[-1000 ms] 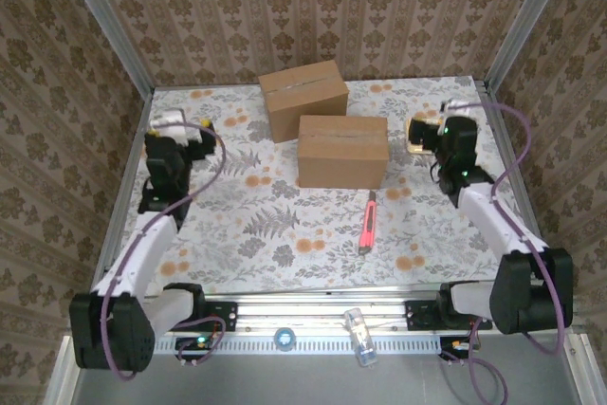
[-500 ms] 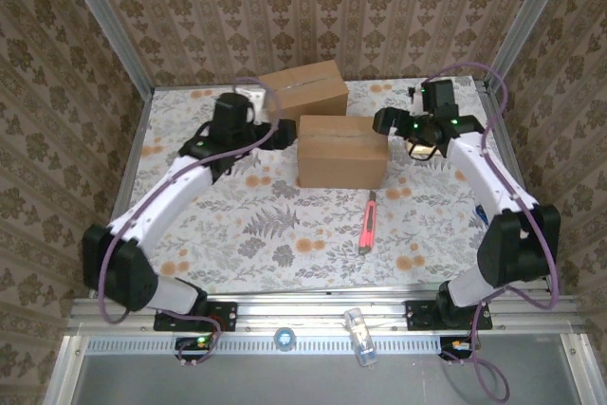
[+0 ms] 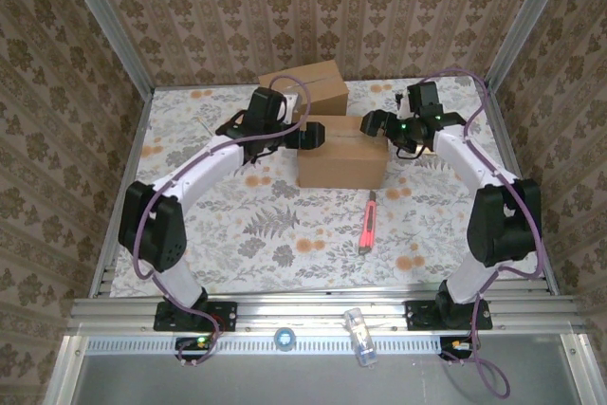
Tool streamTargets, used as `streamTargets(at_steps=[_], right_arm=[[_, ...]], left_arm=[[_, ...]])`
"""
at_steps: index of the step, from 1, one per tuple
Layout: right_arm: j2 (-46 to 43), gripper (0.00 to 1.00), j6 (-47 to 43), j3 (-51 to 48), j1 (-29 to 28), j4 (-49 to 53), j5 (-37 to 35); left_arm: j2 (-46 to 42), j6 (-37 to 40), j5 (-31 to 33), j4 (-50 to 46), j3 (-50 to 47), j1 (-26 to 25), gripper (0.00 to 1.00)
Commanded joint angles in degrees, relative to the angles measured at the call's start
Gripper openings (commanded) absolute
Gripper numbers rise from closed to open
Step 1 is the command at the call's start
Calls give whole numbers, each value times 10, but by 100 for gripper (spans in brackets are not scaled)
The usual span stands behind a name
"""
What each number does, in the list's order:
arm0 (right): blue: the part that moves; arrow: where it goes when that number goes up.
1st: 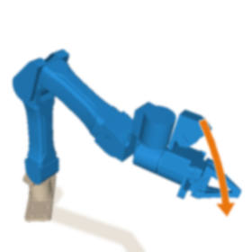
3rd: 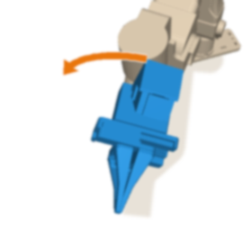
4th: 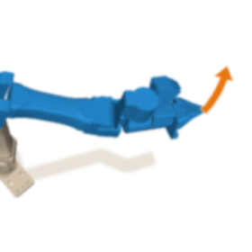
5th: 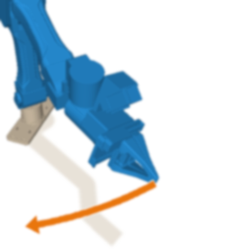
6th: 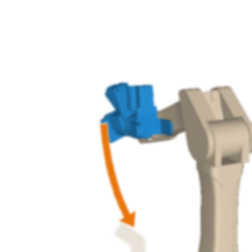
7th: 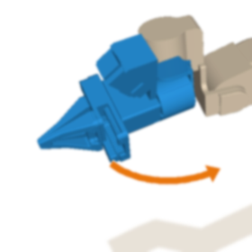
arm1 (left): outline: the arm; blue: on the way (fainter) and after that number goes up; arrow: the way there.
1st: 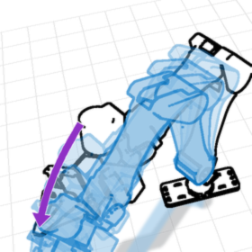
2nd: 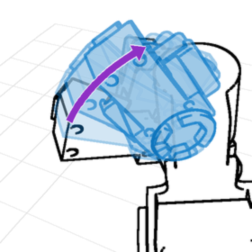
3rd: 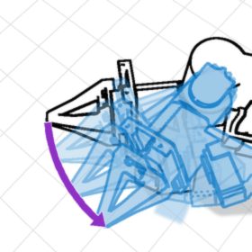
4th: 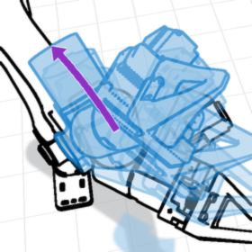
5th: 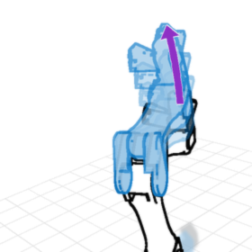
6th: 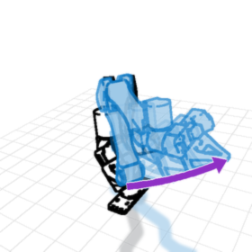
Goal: Unpack the express box
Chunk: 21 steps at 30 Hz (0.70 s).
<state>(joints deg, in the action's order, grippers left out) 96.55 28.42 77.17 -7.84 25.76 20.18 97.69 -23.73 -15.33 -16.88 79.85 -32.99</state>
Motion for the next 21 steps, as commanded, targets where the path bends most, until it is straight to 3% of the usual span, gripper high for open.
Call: streamTargets(at_steps=[1, 13, 21], right_arm=[[15, 97, 13, 23, -9, -21, 42], [53, 96, 21, 50, -54, -45, 111], [120, 97, 17, 121, -98, -47, 161]], left_arm=[[-2, -24, -44, 33, -15, -4, 100], [-96, -93, -114, 139, -162, -11, 100], [-210, -106, -75, 84, -239, -29, 100]])
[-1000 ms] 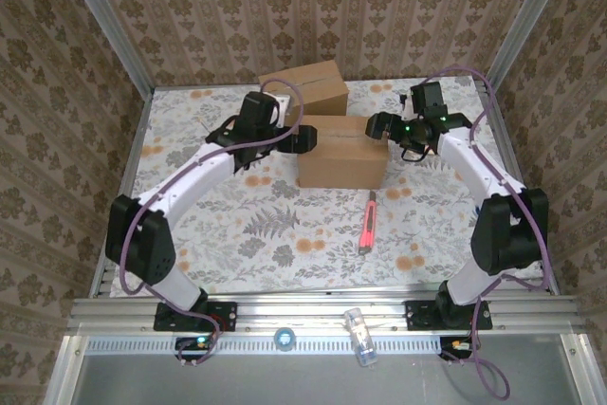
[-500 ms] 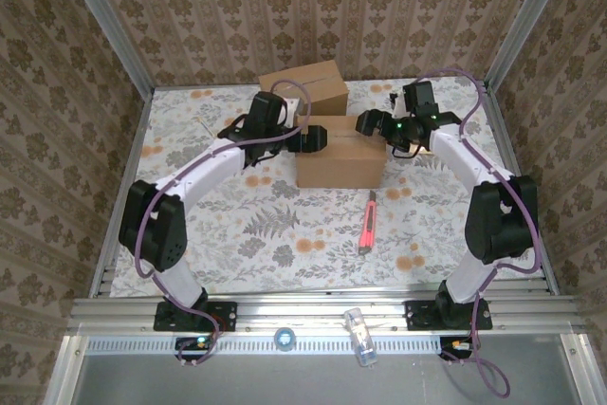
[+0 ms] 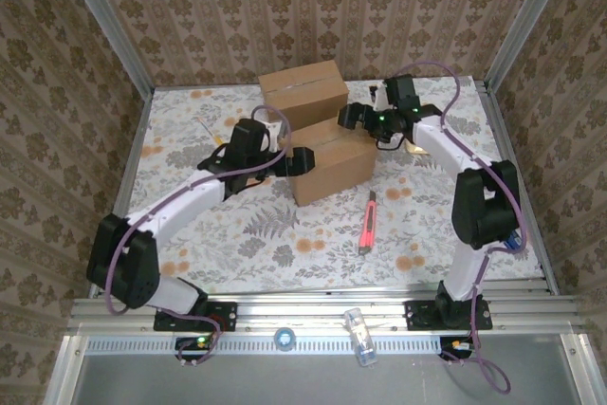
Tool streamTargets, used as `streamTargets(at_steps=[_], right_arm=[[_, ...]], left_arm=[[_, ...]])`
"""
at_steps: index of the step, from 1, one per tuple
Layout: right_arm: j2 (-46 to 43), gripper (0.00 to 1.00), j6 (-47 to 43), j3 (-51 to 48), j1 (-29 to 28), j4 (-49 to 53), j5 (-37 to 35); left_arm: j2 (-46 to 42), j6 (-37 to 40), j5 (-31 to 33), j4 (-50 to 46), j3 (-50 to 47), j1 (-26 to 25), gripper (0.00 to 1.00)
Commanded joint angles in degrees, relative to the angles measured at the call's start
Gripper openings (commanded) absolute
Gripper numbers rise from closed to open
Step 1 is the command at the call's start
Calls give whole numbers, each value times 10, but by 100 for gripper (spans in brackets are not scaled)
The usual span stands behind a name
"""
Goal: Unpack the express box
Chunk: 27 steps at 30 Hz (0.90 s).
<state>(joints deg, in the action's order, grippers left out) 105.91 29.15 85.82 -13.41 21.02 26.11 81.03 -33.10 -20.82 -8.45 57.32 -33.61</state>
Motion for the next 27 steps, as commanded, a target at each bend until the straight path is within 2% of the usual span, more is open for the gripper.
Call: streamTargets(at_steps=[1, 7, 13, 21, 25, 27], right_arm=[[34, 97, 11, 43, -48, 2, 105], [69, 100, 24, 83, -78, 10, 95], [67, 100, 22, 117, -78, 60, 17], [31, 100, 1, 148, -71, 133, -101], [-16, 100, 6, 113, -71, 147, -145], [-50, 100, 19, 82, -73, 148, -167]], left_arm=[[-59, -10, -11, -13, -21, -26, 100], [-149, 12, 45, -117, -54, -34, 100], [-213, 56, 101, -243, -28, -34, 100], [-212, 119, 172, -395, 62, -34, 100], [-197, 151, 234, -427, 112, -30, 100], [-174, 170, 243, -425, 139, -18, 100]])
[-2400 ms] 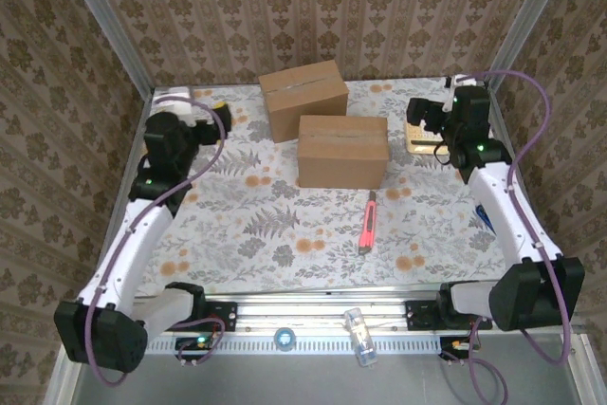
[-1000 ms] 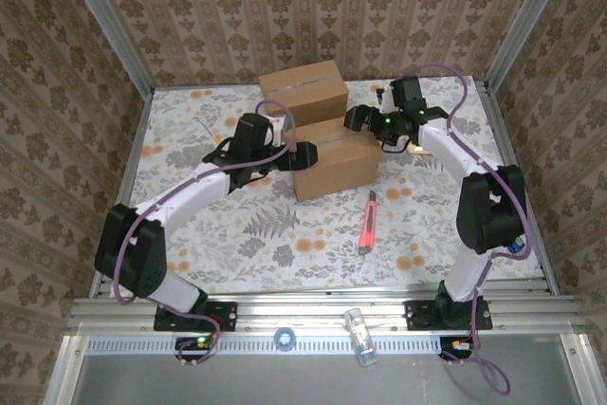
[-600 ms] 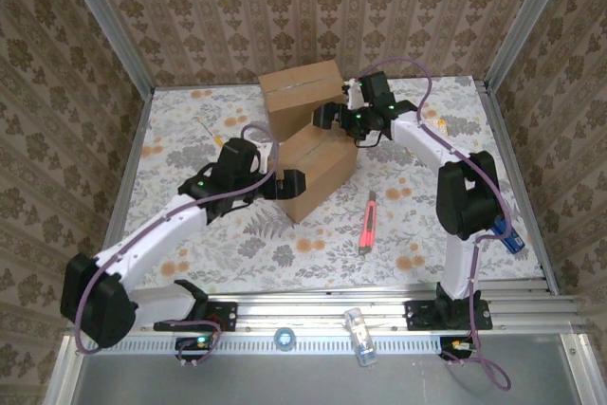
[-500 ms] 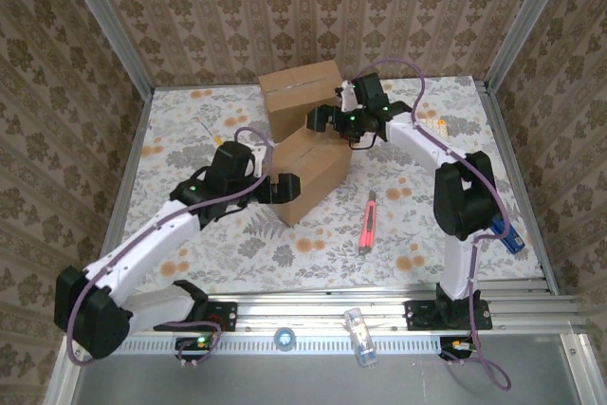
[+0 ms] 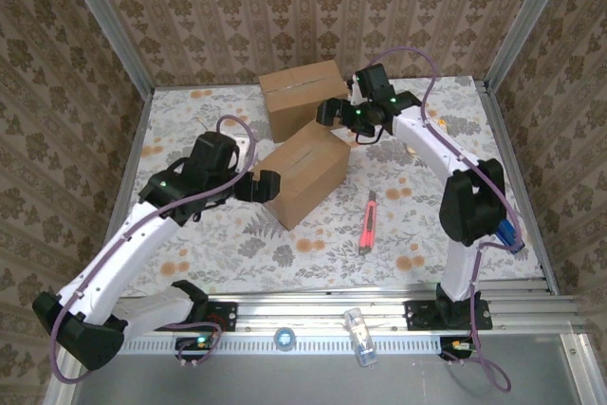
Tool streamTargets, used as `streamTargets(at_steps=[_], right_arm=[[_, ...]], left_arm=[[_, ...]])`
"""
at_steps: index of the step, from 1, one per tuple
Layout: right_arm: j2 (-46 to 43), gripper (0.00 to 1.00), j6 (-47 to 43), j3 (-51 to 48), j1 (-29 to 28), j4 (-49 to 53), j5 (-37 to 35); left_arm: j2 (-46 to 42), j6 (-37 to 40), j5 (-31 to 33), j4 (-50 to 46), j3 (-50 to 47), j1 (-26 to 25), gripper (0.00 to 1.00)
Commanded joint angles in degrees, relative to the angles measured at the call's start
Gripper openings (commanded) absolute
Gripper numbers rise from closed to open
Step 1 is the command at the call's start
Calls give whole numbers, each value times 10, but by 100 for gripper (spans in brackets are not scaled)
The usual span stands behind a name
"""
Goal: Unpack the express box
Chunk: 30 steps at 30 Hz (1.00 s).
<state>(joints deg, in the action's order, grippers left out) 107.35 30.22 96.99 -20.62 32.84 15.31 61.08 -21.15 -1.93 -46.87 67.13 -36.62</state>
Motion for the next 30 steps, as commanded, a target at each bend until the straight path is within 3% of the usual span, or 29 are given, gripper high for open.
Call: streamTargets(at_steps=[1, 4, 7, 13, 20, 30], right_arm=[[-83, 100, 17, -50, -2, 28, -72], [-134, 100, 55, -110, -9, 26, -98], [-170, 100, 94, -169, -14, 0, -80], [-194, 100, 157, -246, -25, -77, -25], [-161, 100, 198, -261, -35, -154, 27], [-95, 100, 218, -225, -49, -218, 66]], left_arm=[[41, 60, 49, -33, 53, 22, 100], [93, 77, -8, 6, 76, 59, 100], [146, 74, -96, 65, 85, 95, 100], [223, 69, -166, 141, 99, 101, 100], [242, 55, -191, 180, 59, 101, 100], [159, 32, -205, 193, -45, 94, 100]])
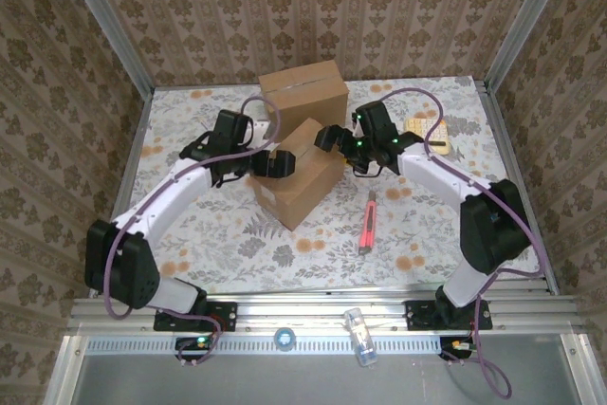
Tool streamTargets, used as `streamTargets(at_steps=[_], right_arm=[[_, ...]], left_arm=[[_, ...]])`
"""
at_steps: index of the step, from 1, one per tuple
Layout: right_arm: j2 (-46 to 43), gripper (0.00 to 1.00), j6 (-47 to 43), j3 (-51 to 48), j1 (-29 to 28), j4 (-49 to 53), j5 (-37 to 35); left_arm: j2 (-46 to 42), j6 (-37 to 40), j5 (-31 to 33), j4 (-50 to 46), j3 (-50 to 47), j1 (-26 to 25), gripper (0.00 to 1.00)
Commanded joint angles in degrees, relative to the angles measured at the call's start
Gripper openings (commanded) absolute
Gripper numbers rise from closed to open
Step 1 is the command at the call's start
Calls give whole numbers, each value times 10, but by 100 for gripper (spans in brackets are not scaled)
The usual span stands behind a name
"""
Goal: Unpack the express box
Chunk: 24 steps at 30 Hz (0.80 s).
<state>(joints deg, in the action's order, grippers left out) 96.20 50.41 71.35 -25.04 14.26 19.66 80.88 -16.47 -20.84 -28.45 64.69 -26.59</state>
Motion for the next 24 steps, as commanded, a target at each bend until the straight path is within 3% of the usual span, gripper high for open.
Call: streamTargets(at_steps=[1, 12, 24], right_arm=[[22, 100, 13, 39, -6, -34, 24], [138, 100, -58, 183, -7, 9, 84], [213, 100, -137, 283, -35, 58, 165]], left_arm=[[-50, -19, -14, 9, -28, -9, 100], [-165, -115, -2, 73, -135, -61, 100], [-196, -175, 6, 110, -190, -102, 100]])
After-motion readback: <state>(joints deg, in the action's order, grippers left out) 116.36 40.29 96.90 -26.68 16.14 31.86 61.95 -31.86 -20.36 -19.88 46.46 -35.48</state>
